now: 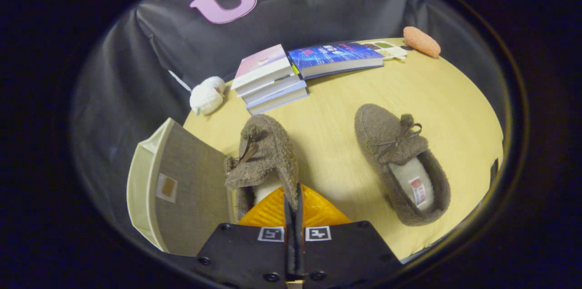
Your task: Open the storage box then place both shoes into the box .Put the left shoe in first, then the right shoe, with the right side of both shoes facing outward in a uniform manner.
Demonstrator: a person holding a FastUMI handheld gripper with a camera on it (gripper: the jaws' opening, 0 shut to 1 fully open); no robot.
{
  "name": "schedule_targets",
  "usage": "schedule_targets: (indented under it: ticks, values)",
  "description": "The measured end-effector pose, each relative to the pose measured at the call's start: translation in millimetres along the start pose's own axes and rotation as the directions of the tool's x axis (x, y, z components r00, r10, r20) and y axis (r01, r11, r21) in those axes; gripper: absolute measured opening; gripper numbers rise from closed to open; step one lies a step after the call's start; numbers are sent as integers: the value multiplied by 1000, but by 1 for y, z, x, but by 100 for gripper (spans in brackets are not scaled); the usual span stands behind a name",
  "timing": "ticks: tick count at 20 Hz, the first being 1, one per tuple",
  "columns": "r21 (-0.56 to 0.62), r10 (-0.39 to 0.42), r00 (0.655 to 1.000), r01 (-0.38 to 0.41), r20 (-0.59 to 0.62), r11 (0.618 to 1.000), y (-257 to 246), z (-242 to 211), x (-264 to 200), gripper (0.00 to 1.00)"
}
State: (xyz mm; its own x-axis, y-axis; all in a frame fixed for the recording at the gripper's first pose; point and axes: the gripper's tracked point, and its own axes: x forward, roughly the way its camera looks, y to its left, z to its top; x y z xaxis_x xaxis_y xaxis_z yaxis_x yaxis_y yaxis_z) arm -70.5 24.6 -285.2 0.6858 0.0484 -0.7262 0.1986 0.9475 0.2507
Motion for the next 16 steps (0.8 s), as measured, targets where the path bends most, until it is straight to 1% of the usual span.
schedule_targets:
  ticks: [3, 6, 8, 11, 14, 16]
  values:
    - [44, 54, 996, -57, 66, 997, 25, 30, -20, 3]
    - [30, 115, 985, -120, 128, 992, 61, 61, -43, 3]
    - [19, 167, 976, -171, 142, 985, 91, 72, -54, 3]
    - [10, 248, 959, -252, 139, 968, 137, 74, -66, 3]
    - [-30, 293, 950, -292, 110, 956, 171, 63, -71, 3]
    - [-39, 314, 947, -312, 69, 949, 193, 45, -72, 3]
